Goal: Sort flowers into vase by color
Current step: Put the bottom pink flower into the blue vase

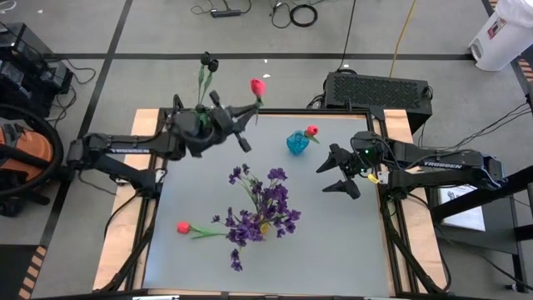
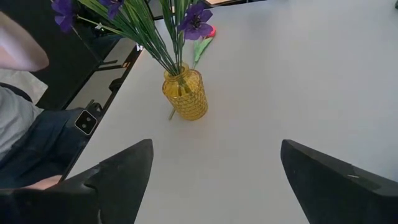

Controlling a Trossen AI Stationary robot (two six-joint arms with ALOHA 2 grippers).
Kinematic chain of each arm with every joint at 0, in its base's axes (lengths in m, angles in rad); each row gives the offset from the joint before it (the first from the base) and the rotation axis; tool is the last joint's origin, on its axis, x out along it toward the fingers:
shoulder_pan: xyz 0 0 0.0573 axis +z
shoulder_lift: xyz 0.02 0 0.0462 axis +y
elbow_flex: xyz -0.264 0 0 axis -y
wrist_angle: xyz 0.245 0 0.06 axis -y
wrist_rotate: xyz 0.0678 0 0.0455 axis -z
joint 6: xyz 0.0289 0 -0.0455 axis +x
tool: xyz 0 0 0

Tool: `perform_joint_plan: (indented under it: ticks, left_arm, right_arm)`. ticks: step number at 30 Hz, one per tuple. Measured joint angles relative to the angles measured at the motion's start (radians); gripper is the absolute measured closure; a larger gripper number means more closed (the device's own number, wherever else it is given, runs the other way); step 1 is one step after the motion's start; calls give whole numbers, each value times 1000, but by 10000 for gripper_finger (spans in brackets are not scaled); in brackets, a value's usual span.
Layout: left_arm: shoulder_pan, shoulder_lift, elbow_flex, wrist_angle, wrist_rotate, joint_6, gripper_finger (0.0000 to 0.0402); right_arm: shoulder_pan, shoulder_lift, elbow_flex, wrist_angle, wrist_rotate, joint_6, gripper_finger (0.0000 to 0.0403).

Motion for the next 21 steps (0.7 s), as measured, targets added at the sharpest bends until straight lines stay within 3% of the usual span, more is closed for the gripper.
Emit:
perform_joint_plan:
  ticks: [6,10,15,21]
  left_arm:
    - [131,4,0,-13,310,-174,384]
    - [196,11,0,-15,440,-236,384]
    - [261,48,9,-44,538,-270,384]
    - [314,135,109,-140,568,-270,384]
  right_arm:
    - [0,0,0,0,0,0,57]
    - [0,0,0,0,0,0,57]
    - [0,0,0,0,0,0,57]
    - [0,0,0,0,0,0,57]
